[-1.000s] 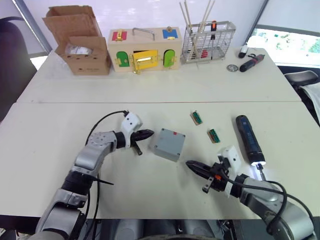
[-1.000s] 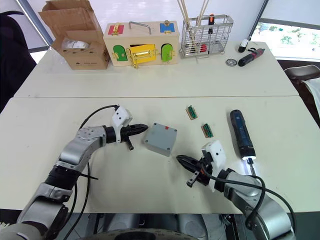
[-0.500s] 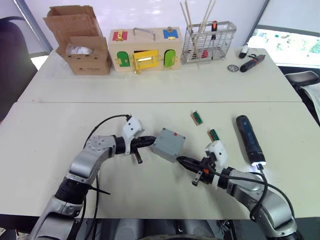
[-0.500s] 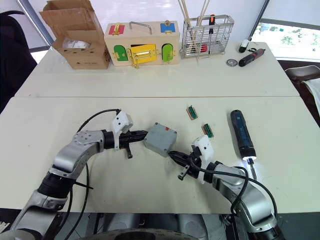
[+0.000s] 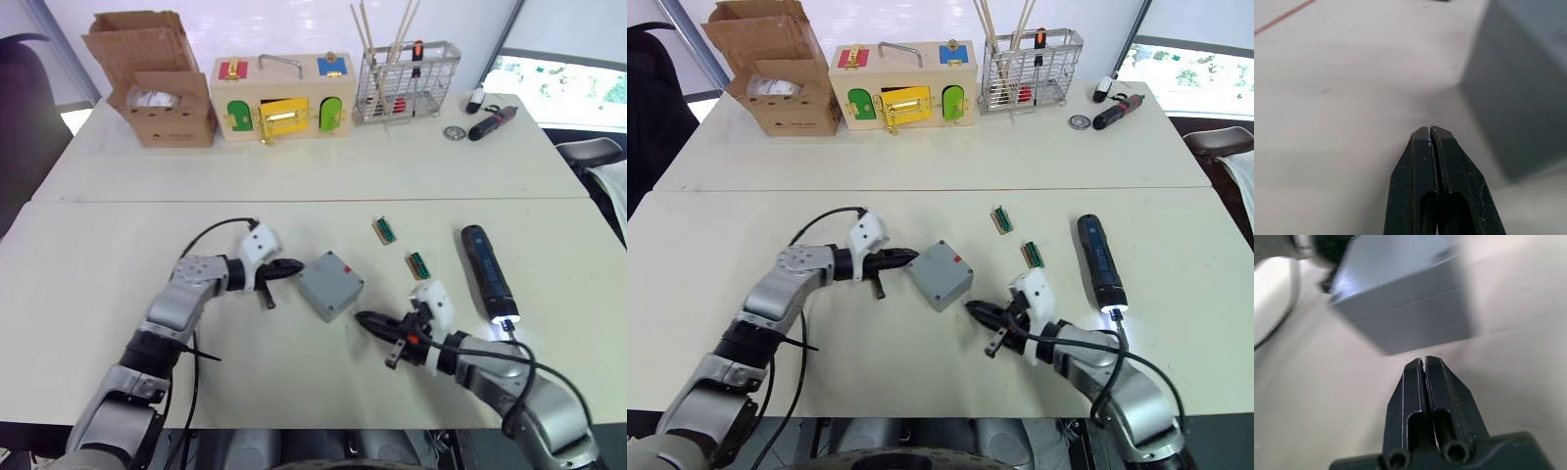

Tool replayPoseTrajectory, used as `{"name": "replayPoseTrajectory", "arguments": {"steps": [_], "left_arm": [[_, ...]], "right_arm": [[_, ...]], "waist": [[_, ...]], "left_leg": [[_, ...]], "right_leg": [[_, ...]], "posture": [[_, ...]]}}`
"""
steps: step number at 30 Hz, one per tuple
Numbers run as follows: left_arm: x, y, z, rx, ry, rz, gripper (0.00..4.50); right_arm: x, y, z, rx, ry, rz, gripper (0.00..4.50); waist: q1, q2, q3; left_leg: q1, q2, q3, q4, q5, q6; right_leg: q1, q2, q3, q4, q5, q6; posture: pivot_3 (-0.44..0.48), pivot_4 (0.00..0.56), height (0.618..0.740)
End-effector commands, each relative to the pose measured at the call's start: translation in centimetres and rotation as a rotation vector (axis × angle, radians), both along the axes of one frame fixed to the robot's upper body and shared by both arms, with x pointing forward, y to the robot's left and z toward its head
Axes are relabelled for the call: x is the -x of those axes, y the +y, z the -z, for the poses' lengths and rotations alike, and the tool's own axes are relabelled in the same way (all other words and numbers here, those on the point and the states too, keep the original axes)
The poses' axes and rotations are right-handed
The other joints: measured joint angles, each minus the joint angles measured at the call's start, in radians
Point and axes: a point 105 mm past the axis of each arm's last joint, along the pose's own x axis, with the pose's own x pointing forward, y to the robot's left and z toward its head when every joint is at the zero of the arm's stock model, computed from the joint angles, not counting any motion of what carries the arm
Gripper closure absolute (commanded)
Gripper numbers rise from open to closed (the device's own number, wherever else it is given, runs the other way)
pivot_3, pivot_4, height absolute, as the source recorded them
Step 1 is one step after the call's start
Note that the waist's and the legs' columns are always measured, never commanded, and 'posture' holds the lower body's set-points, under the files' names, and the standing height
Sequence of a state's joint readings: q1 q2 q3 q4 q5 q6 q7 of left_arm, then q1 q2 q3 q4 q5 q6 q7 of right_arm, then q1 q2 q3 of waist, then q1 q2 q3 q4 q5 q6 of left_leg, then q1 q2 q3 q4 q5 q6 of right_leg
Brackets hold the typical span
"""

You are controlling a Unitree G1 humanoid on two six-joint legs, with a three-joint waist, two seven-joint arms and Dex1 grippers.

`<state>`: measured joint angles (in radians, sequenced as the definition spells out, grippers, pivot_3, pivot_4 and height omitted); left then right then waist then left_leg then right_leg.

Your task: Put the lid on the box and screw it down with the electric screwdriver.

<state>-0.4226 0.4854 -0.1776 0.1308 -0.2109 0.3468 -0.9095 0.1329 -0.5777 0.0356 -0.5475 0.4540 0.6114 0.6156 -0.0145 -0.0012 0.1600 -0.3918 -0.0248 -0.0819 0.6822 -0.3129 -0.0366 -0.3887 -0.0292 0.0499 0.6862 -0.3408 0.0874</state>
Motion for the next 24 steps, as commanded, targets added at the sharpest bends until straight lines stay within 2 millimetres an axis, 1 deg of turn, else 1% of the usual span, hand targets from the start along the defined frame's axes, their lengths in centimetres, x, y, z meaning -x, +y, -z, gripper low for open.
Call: {"name": "replayPoseTrajectory", "arguments": {"steps": [1,3,7,10,14,17,20,24], "left_arm": [[1.5,1.2,-1.0,0.035,0.021,-0.007,4.5],[3.3,1.2,-0.9,0.051,0.074,0.032,4.5],[6.5,0.4,-0.6,0.073,0.173,0.109,4.5],[7.3,-0.1,-0.2,0.07,0.192,0.116,4.5],[7.3,-1.3,-0.1,0.09,0.191,0.105,4.5],[6.3,-1.6,0.1,0.078,0.16,0.075,4.5],[4.9,-1.6,0.4,0.053,0.115,0.024,4.5],[4.1,-2.1,0.3,0.06,0.091,0.018,4.5]], "right_arm": [[-1.3,-1.0,-1.4,0.005,-0.071,0.018,4.47],[-2.1,-1.4,-1.5,0.024,-0.092,0.021,4.47],[-3.4,-1.4,-1.6,0.041,-0.125,0.005,4.47],[-4.1,-1.2,-1.5,0.042,-0.138,-0.007,4.47],[-4.7,-0.1,-1.1,0.039,-0.145,-0.057,4.47],[-4.5,0.8,-1.1,0.019,-0.134,-0.094,4.47],[-3.6,1.6,-0.8,0.002,-0.101,-0.129,4.47],[-2.1,2.6,-0.3,-0.017,-0.058,-0.163,4.47]], "waist": [[-0.003,0.0,0.0],[-0.002,0.0,0.0],[0.006,0.0,0.0],[0.006,0.0,0.0],[0.002,0.0,0.0],[0.003,0.0,0.0],[0.004,0.0,0.0],[0.004,0.0,0.0]], "left_leg": [[0.0,0.0,0.0,0.0,0.0,0.0],[0.0,0.0,0.0,-0.001,0.0,0.0],[0.0,0.0,0.0,-0.001,0.0,0.0],[0.0,0.0,0.0,0.0,0.0,0.0],[0.0,0.0,0.0,0.0,0.0,0.0],[0.0,0.0,0.0,-0.001,0.0,0.0],[0.0,0.0,0.0,0.0,0.0,0.0],[0.0,0.0,0.0,0.0,0.0,0.0]], "right_leg": [[0.0,0.0,0.0,0.0,0.0,0.0],[0.0,0.0,0.0,0.0,0.0,0.0],[0.0,-0.002,0.0,-0.001,0.0,0.0],[0.001,-0.002,0.0,-0.001,0.0,0.0],[0.0,-0.001,0.0,-0.001,0.0,0.0],[0.0,-0.001,0.0,-0.001,0.0,0.0],[0.0,-0.001,0.0,-0.001,0.0,0.0],[0.0,-0.001,0.0,-0.001,0.0,0.0]], "posture": [[0.0,0.15,0.74],[0.0,0.15,0.74],[0.0,0.15,0.74],[0.0,0.15,0.74],[0.0,0.15,0.74],[0.0,0.15,0.74],[0.0,0.15,0.74],[0.0,0.15,0.74]]}}
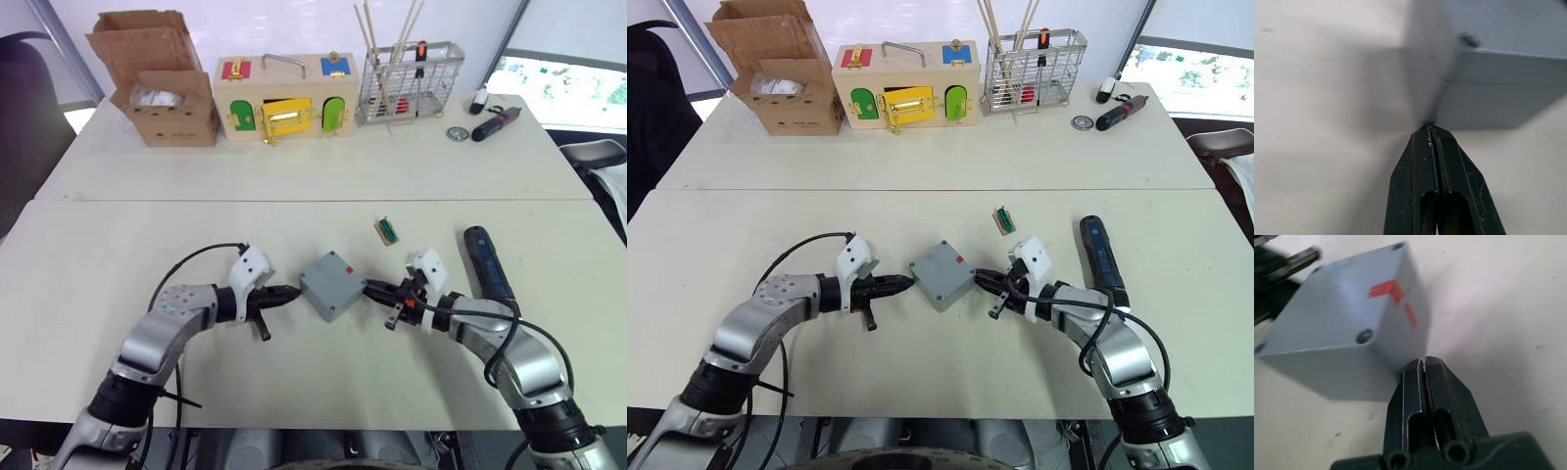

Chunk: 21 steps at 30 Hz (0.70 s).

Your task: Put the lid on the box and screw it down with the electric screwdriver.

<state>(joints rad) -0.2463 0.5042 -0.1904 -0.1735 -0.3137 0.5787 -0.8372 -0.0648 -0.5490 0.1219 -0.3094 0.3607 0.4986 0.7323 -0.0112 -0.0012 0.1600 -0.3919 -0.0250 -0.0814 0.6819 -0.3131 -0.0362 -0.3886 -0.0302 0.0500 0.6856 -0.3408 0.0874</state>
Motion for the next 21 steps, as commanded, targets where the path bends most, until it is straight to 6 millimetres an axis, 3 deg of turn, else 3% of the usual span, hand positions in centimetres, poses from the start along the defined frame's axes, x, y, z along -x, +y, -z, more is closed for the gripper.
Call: {"name": "replayPoseTrajectory", "arguments": {"steps": [1,7,21], "left_arm": [[-0.4,-0.9,-0.7,0.014,-0.053,0.014,4.5],[-0.3,-1.7,-0.7,0.021,-0.055,0.037,4.5],[2.5,-1.5,-0.5,0.002,0.031,0.165,4.5]], "right_arm": [[1.6,1.8,-0.7,-0.045,0.004,-0.062,4.47],[2.5,2.6,-0.6,-0.066,0.022,-0.048,4.47],[1.1,1.8,-1.0,-0.049,-0.034,0.001,4.47]], "waist": [[0.0,0.0,0.0],[0.0,0.0,0.0],[0.0,0.0,0.0]], "left_leg": [[0.0,0.0,0.0,0.0,0.0,0.0],[0.0,0.0,0.0,0.0,0.0,0.0],[0.0,0.0,0.0,0.0,0.0,0.0]], "right_leg": [[0.0,0.0,0.0,0.0,0.0,0.0],[0.0,0.0,0.0,0.0,0.0,0.0],[0.0,0.0,0.0,0.0,0.0,0.0]], "posture": [[0.0,0.15,0.74],[0.0,0.15,0.74],[0.0,0.15,0.74]]}}
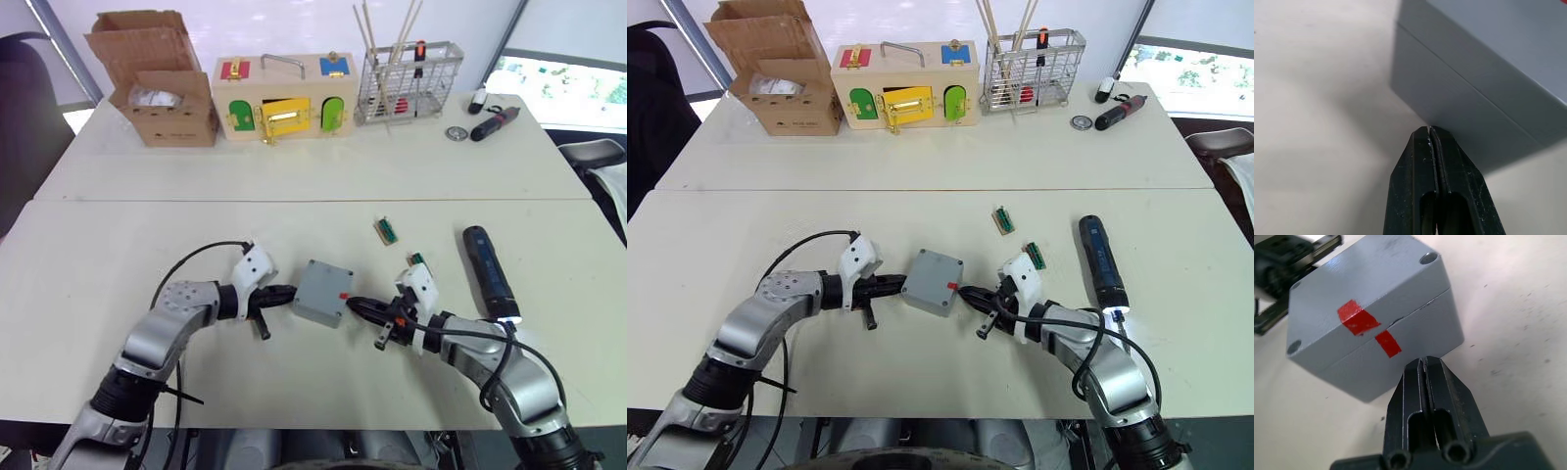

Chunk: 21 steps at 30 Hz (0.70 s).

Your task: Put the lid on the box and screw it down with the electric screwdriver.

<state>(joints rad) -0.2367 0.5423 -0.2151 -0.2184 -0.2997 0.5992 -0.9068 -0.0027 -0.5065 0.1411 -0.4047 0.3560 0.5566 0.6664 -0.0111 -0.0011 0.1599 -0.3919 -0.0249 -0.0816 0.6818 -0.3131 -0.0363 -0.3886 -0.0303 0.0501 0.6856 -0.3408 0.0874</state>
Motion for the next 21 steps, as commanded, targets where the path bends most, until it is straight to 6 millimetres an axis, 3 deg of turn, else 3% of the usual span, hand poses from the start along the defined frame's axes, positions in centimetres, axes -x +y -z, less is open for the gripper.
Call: {"name": "replayPoseTrajectory", "arguments": {"steps": [1,6,10,13,16,19,21], "left_arm": [[1.3,-1.3,-0.6,0.044,0.018,0.079,4.5],[1.1,-1.4,-0.9,0.05,0.008,0.068,4.5],[0.1,0.1,-1.3,0.018,-0.021,0.027,4.5],[-1.3,2.4,-3.6,-0.045,-0.097,0.031,4.5],[-1.5,3.3,-6.2,-0.067,-0.144,0.08,4.5],[-1.9,2.7,-9.3,-0.023,-0.193,0.118,4.5],[-2.1,1.7,-10.9,0.01,-0.234,0.126,4.5]], "right_arm": [[-0.4,0.5,-1.4,-0.027,-0.065,-0.023,4.47],[-0.5,0.6,-1.6,-0.026,-0.07,-0.029,4.47],[-0.2,0.1,-2.2,-0.011,-0.075,-0.029,4.47],[-0.2,-1.4,-4.4,0.009,-0.089,0.009,4.47],[-0.8,-2.4,-6.8,-0.012,-0.129,0.065,4.47],[-2.9,-3.8,-8.9,-0.076,-0.185,0.167,4.47],[-5.0,-5.2,-8.8,-0.035,-0.209,0.262,4.47]], "waist": [[0.0,0.0,0.0],[0.0,0.0,0.0],[0.0,0.0,0.0],[-0.001,0.0,0.0],[-0.001,0.0,0.0],[0.001,0.0,0.0],[0.0,0.0,0.0]], "left_leg": [[0.0,0.0,0.0,0.0,0.0,0.0],[0.0,0.0,0.0,0.0,0.0,0.0],[0.0,0.0,0.0,0.0,0.0,0.0],[0.0,0.0,0.0,0.0,0.0,0.0],[-0.001,0.0,0.0,0.0,0.0,0.0],[0.0,0.0,0.0,0.0,0.0,0.0],[-0.001,0.0,0.0,0.0,0.0,0.0]], "right_leg": [[0.0,0.0,0.0,0.0,0.0,0.0],[0.0,0.0,0.0,0.0,0.0,0.0],[0.0,0.0,0.0,0.0,0.0,0.0],[-0.001,0.0,0.0,0.0,0.0,0.0],[-0.001,0.0,0.0,0.0,0.0,0.0],[0.0,0.0,-0.001,0.0,0.0,0.0],[0.0,0.0,-0.001,0.0,0.0,0.0]], "posture": [[0.0,0.15,0.74],[0.0,0.15,0.74],[0.0,0.15,0.74],[0.0,0.15,0.74],[0.0,0.15,0.74],[0.0,0.15,0.74],[0.0,0.15,0.74]]}}
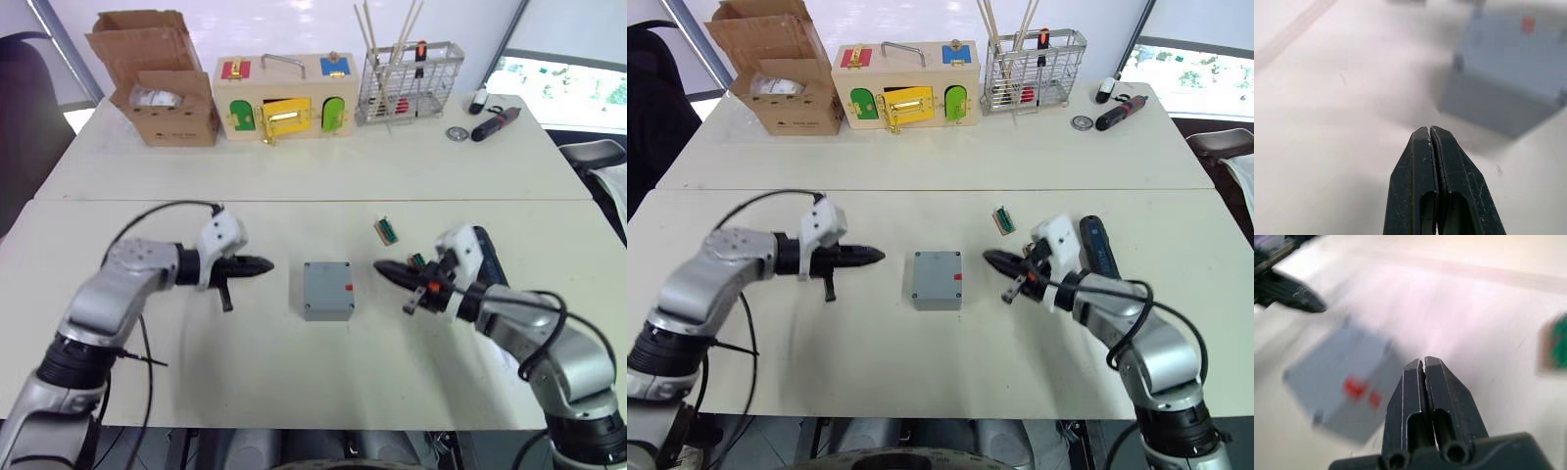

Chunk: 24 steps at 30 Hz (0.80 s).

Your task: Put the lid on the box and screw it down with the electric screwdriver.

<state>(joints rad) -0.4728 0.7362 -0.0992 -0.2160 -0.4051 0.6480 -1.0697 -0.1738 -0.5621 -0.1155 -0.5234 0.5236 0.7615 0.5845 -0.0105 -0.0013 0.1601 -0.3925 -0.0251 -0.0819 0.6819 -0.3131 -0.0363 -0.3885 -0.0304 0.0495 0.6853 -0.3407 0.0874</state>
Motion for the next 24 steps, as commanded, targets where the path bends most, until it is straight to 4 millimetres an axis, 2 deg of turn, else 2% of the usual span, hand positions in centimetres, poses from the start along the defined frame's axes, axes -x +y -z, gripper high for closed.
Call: {"name": "replayPoseTrajectory", "arguments": {"steps": [1,2,5,9,13,18,24], "left_arm": [[0.3,-1.8,-2.9,0.06,-0.073,0.05,4.5],[0.3,-2.3,-3.3,0.062,-0.089,0.038,4.5],[0.0,-2.7,-3.3,0.034,-0.109,-0.039,4.5],[1.1,-3.2,-3.1,0.034,-0.088,-0.062,4.5],[1.7,-3.4,-2.6,0.044,-0.069,-0.113,4.5],[1.5,-3.5,-1.8,0.044,-0.075,-0.162,4.5],[1.5,-3.3,-1.5,0.038,-0.081,-0.162,4.5]], "right_arm": [[-2.7,-2.3,-0.1,0.036,-0.026,0.154,4.47],[-3.6,-3.0,0.3,0.059,-0.022,0.201,4.47],[-5.0,-3.6,1.0,0.073,0.003,0.239,3.59],[-6.6,-3.3,1.0,0.052,0.005,0.257,1.46],[-7.6,-2.1,1.0,0.021,-0.001,0.223,0.11],[-8.7,-1.1,1.7,0.005,0.014,0.208,0.03],[-10.1,-1.1,2.2,0.018,0.003,0.236,0.03]], "waist": [[-0.001,0.0,0.0],[-0.002,0.0,0.0],[-0.006,0.0,0.0],[-0.015,0.0,0.0],[-0.011,0.0,0.0],[-0.002,0.0,0.0],[-0.007,0.0,0.0]], "left_leg": [[0.0,0.0,0.0,0.0,0.0,0.0],[0.0,0.0,0.0,0.0,0.0,0.0],[0.0,0.0,0.001,-0.001,0.0,0.0],[-0.001,0.001,0.002,-0.001,0.0,0.0],[-0.001,0.001,0.002,-0.001,0.0,0.0],[-0.001,0.0,0.002,0.0,0.0,0.0],[-0.001,0.0,0.002,0.0,0.001,-0.001]], "right_leg": [[0.0,0.0,0.0,0.0,0.0,0.0],[0.0,0.0,0.0,0.0,0.0,0.0],[-0.001,0.001,0.001,0.0,0.0,0.0],[-0.003,0.002,0.002,0.001,0.0,0.0],[-0.003,0.002,0.002,0.001,0.0,0.0],[-0.002,0.001,0.002,0.001,0.0,0.0],[-0.003,0.001,0.002,0.001,0.0,0.0]], "posture": [[0.0,0.15,0.74],[0.0,0.15,0.74],[0.0,0.15,0.74],[0.0,0.15,0.74],[0.0,0.15,0.74],[0.0,0.15,0.74],[0.0,0.15,0.74]]}}
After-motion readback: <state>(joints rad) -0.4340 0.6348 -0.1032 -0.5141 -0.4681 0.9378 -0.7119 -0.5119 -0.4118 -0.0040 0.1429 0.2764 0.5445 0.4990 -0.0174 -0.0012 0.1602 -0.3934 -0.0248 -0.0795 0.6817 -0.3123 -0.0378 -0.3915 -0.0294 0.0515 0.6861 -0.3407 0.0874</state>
